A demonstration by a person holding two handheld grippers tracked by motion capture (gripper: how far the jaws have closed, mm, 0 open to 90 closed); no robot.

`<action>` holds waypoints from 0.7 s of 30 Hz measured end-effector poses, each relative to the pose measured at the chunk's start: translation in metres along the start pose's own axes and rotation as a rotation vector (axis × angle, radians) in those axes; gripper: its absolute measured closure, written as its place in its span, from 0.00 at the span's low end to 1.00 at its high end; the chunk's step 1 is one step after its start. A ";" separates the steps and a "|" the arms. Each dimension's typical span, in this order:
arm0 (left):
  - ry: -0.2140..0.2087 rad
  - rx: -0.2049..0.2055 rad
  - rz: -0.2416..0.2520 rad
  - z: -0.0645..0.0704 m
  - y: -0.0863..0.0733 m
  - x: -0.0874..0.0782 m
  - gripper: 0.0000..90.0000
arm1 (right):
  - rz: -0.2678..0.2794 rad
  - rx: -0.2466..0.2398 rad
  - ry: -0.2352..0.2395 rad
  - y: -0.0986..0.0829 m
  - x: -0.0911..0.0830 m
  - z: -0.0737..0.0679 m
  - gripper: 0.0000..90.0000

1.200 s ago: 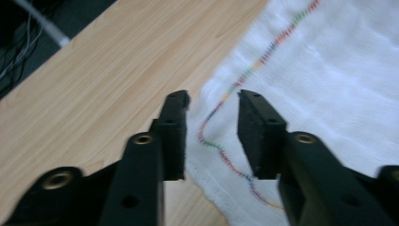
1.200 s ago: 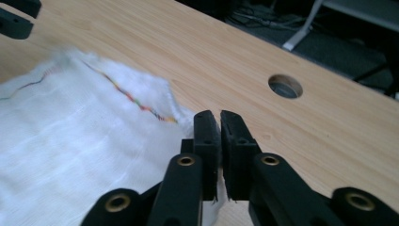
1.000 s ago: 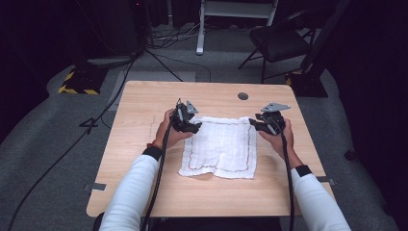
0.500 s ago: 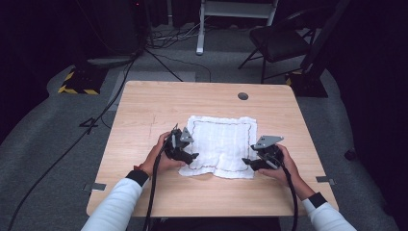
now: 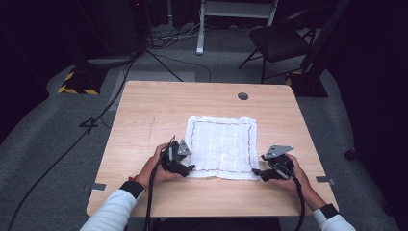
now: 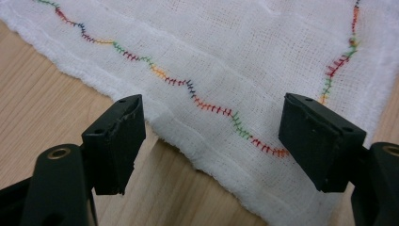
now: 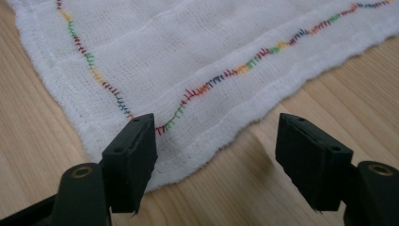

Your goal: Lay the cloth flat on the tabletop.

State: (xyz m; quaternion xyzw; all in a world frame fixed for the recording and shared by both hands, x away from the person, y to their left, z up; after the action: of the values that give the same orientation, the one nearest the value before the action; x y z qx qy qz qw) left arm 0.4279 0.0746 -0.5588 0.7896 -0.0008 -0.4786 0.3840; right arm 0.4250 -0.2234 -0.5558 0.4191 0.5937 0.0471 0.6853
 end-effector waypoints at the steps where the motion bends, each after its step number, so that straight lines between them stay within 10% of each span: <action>1: 0.013 0.009 -0.001 0.002 -0.001 -0.002 0.26 | 0.004 0.002 0.001 -0.003 -0.002 0.002 0.33; 14: -0.098 -0.028 0.038 0.042 -0.009 -0.021 0.28 | 0.004 0.026 0.030 -0.023 -0.019 0.002 0.40; 21: -0.073 -0.098 0.086 0.018 -0.006 -0.030 0.25 | 0.051 0.015 0.016 -0.015 -0.028 -0.001 0.39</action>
State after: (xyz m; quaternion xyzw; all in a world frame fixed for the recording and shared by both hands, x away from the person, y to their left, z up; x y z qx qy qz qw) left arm 0.3956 0.0792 -0.5438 0.7511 -0.0251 -0.4895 0.4422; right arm 0.4100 -0.2484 -0.5434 0.4389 0.5887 0.0637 0.6759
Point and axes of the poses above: each handheld gripper's, and its own axes: x roughly forward along the jaws, y roughly out of its top, z roughly to its right, the point moved 9 cm from there along x, roughly forward along the jaws, and after that the axes turned 10 degrees about y, right-handed, at the moved point
